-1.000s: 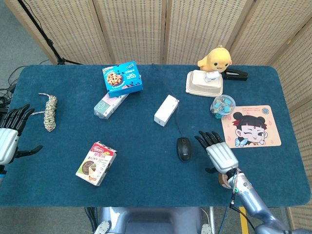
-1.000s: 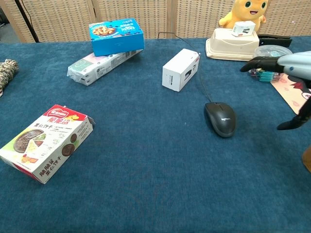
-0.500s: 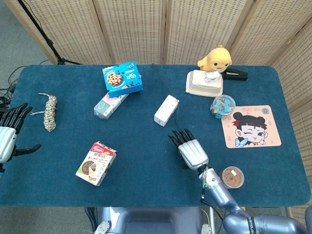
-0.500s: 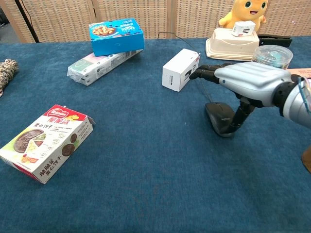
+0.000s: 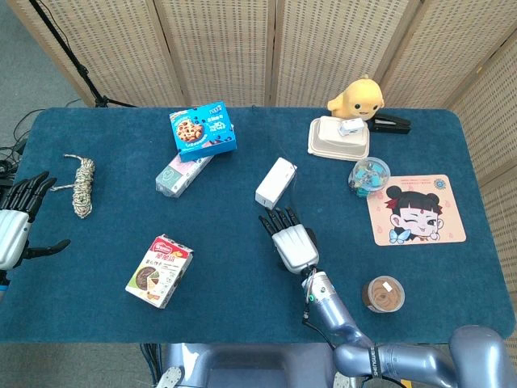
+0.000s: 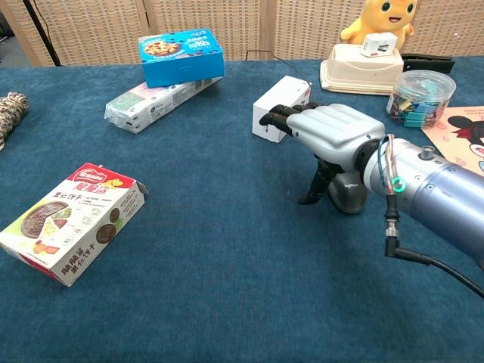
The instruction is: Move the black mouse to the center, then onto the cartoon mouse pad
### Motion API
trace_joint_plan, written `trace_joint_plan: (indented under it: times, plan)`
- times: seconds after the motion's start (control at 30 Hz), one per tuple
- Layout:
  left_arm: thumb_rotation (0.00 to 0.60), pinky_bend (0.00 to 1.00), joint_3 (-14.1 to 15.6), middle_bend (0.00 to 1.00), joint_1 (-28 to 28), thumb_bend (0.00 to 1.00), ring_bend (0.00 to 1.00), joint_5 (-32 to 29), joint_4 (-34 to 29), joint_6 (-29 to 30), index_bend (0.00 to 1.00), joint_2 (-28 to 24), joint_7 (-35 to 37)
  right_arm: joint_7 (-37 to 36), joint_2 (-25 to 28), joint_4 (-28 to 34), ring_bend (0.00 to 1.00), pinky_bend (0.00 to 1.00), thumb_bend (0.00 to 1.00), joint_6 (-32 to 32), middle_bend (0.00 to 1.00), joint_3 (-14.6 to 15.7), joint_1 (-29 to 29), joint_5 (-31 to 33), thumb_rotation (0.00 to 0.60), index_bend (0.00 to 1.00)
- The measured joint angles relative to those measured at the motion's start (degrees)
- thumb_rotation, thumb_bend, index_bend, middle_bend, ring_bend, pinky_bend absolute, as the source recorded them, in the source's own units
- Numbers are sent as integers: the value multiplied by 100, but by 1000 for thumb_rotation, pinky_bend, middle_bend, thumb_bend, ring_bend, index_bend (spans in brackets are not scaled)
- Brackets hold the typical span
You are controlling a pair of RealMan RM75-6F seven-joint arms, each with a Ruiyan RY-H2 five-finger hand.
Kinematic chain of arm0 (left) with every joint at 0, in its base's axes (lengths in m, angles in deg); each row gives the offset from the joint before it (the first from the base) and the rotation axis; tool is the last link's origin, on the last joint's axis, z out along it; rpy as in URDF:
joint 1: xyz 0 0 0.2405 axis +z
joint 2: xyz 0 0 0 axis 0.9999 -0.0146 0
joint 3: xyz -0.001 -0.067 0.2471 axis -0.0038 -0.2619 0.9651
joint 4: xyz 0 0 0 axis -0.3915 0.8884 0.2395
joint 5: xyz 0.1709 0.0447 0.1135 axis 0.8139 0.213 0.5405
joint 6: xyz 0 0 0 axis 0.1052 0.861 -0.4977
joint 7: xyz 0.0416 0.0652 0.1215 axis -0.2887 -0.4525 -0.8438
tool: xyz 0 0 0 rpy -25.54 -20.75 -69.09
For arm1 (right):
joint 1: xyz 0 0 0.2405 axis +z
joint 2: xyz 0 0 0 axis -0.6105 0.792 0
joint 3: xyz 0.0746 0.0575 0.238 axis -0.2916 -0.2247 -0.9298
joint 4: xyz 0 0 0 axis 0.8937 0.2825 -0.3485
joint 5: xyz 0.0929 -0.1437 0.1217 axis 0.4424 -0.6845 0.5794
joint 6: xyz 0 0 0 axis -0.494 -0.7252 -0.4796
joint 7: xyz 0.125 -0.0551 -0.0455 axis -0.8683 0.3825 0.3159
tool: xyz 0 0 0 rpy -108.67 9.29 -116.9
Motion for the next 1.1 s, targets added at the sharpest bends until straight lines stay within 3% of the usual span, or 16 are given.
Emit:
trace_joint_plan:
  times: [0.3, 0.67, 0.9, 1.1]
  plan:
    - [600, 0, -107, 0, 49, 98, 0, 1, 47, -77, 0, 2, 38, 39, -131, -474, 0, 0, 0, 189, 0, 29, -14, 136, 600, 0]
    - [600, 0, -152, 0, 74, 98, 0, 70, -8, -161, 0, 24, -91, 6, 404, 1, 0, 0, 0, 664, 0, 187, -502, 319, 600, 0]
    - [600, 0, -175, 0, 89, 98, 0, 101, -44, -200, 0, 28, -159, -255, 514, -31, 0, 2, 0, 503, 0, 123, -557, 540, 600, 12]
    - [600, 0, -209, 0, 108, 98, 0, 91, -42, -229, 0, 26, -158, -633, 431, -348, 100, 142, 0, 408, 110, 96, -539, 454, 600, 94]
